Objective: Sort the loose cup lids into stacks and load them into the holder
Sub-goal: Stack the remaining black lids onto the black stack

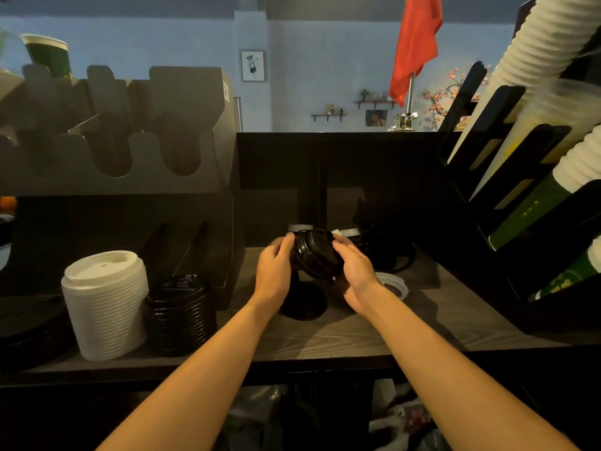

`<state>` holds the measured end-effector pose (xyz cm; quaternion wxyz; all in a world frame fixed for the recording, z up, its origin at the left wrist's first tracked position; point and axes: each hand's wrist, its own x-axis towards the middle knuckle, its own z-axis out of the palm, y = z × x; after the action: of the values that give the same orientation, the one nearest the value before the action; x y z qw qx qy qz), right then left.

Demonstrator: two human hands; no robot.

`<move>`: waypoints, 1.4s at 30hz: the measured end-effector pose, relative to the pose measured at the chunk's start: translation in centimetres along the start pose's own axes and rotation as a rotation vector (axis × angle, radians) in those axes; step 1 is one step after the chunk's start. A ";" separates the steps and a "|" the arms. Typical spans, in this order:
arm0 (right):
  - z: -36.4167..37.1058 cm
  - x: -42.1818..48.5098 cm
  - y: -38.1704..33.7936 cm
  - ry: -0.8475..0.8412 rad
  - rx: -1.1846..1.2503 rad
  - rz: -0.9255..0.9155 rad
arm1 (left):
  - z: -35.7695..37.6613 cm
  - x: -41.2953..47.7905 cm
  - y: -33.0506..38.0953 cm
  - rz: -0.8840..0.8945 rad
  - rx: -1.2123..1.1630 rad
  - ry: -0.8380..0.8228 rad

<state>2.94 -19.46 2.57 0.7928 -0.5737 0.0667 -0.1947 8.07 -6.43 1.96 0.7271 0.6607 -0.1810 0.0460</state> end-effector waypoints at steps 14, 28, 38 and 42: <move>-0.4 0.1 1.3 0.019 -0.866 -0.496 | -0.2 -0.1 1.0 -0.320 -0.416 -0.194; -0.3 -0.6 1.3 -0.049 -0.946 -0.686 | -0.6 0.4 1.2 -0.384 -0.521 -0.080; -0.5 -0.1 1.5 0.078 -1.052 -0.587 | -0.5 1.3 0.6 -0.434 -0.526 0.106; -0.6 0.0 1.6 0.087 -1.055 -0.552 | -0.3 0.6 1.1 -0.423 -0.535 0.005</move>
<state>3.12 -19.56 0.91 0.3175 -0.8775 0.0353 -0.3576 8.30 -6.08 3.19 0.8686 0.4692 -0.0437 -0.1535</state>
